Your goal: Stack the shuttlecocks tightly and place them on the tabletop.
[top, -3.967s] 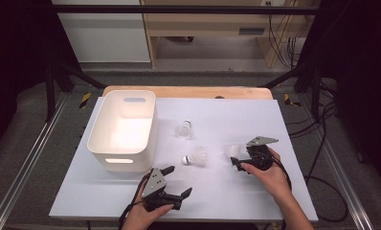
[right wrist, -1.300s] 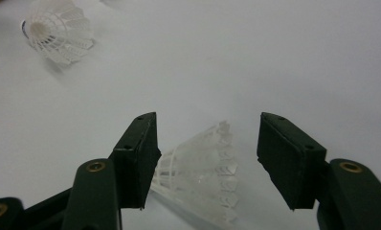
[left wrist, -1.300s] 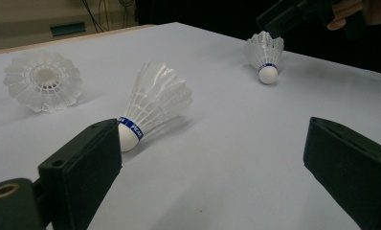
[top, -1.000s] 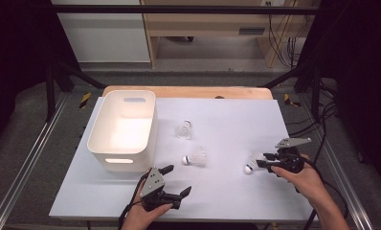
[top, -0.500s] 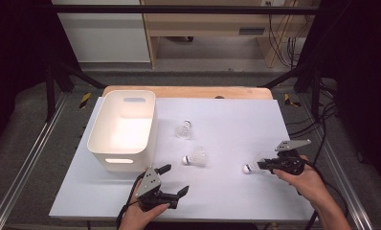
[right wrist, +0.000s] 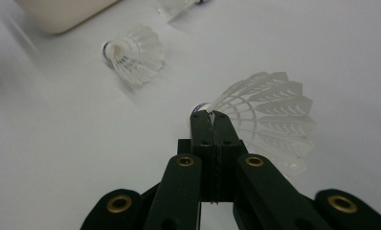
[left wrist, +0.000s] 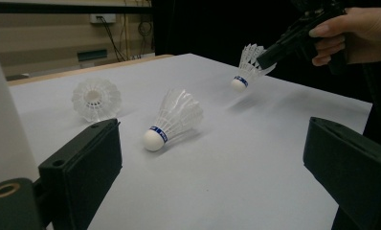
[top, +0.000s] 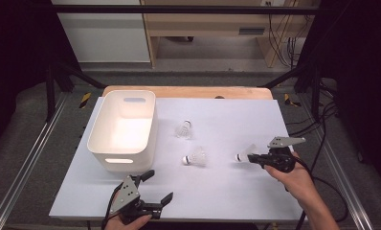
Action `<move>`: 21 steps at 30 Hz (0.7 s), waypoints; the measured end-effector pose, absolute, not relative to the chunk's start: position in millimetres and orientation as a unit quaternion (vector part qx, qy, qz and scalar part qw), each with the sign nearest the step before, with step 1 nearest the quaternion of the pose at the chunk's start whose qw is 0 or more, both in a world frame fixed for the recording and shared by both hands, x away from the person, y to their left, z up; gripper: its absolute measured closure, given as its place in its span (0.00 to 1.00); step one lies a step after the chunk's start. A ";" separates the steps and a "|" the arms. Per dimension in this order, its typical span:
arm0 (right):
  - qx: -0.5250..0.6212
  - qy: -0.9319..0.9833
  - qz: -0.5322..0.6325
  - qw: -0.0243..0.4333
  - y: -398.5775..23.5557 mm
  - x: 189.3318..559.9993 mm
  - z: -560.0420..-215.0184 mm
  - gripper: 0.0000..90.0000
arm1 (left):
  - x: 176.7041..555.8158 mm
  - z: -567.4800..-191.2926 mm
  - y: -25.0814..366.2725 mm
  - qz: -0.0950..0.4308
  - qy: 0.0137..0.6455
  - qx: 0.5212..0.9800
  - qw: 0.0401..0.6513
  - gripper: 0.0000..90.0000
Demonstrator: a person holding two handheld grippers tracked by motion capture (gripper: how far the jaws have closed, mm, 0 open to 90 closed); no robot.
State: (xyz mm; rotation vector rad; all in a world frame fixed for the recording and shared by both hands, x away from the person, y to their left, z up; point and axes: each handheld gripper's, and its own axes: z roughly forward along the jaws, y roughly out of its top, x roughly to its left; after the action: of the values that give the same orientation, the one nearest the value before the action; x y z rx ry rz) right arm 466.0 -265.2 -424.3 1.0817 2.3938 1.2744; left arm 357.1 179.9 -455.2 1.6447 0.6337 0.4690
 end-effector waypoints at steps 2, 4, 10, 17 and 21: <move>0.364 0.811 0.442 0.114 -257.1 468.7 -424.1 1.00 | 355.4 -452.8 184.3 0.206 0.275 0.710 0.614 0.07; 0.362 0.807 0.450 0.118 -248.2 472.0 -424.8 1.00 | 353.4 -453.0 189.3 0.209 0.277 0.709 0.614 0.07; 0.359 0.793 0.479 0.113 -223.5 481.6 -432.3 1.00 | 354.1 -459.2 197.8 0.211 0.283 0.703 0.618 0.07; 0.355 0.790 0.492 0.090 -198.3 488.6 -443.5 1.00 | 355.0 -460.0 201.0 0.213 0.286 0.701 0.618 0.07; 0.353 0.787 0.501 0.076 -186.4 491.3 -449.2 1.00 | 355.3 -461.2 199.9 0.212 0.285 0.704 0.615 0.07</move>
State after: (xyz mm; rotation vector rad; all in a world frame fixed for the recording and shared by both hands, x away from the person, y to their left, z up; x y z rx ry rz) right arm 491.3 -186.4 -449.2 1.0571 2.3574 1.5020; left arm 355.3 199.9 -461.2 1.6212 0.6570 0.4886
